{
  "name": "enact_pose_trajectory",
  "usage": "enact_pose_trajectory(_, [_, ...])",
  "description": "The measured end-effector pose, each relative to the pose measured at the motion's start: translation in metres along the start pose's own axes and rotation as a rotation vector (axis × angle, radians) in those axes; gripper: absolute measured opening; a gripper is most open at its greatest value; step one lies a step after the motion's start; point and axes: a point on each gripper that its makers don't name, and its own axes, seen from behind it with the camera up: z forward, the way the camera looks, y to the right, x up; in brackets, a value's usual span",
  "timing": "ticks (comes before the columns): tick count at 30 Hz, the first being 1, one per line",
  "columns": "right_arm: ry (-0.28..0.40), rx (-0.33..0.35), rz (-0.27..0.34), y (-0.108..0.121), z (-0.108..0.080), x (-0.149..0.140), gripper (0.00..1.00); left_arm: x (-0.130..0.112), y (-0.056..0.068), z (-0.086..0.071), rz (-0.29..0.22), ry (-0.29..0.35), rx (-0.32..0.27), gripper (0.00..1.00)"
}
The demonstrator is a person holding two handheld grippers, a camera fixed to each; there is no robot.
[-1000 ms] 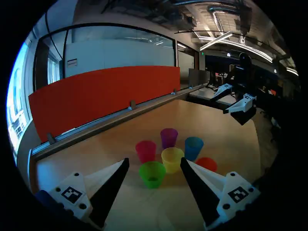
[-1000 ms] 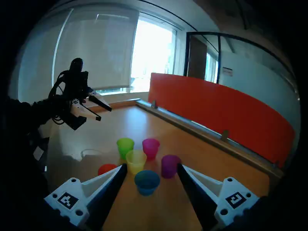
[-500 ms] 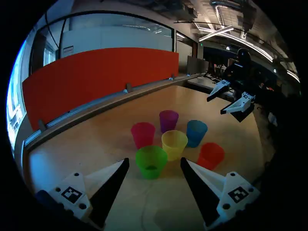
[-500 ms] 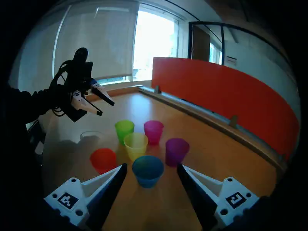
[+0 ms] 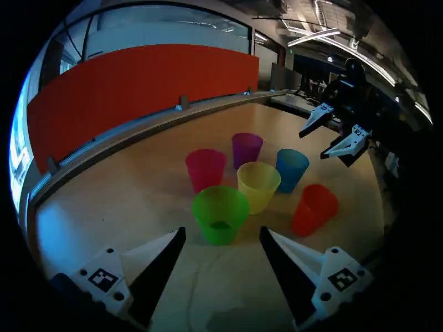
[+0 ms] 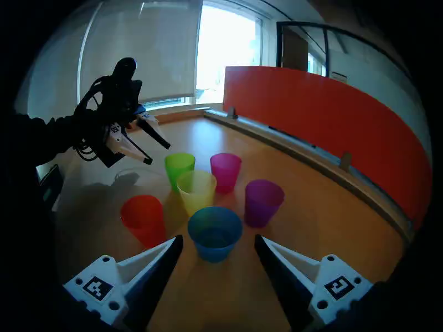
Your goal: Pour water
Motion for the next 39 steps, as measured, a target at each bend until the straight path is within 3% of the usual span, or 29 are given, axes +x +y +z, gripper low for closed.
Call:
enact_pose_trajectory(14, [-0.027,0.025,-0.001,-0.003,0.019,-0.016,1.00,-0.008,-0.005,0.019,0.008,-0.034,-0.008,1.00])
enact_pose_trajectory(39, [-0.043,0.044,-0.014,-0.005,0.060,-0.017,1.00,-0.002,0.000,0.050,0.033,-0.054,-0.041,0.99])
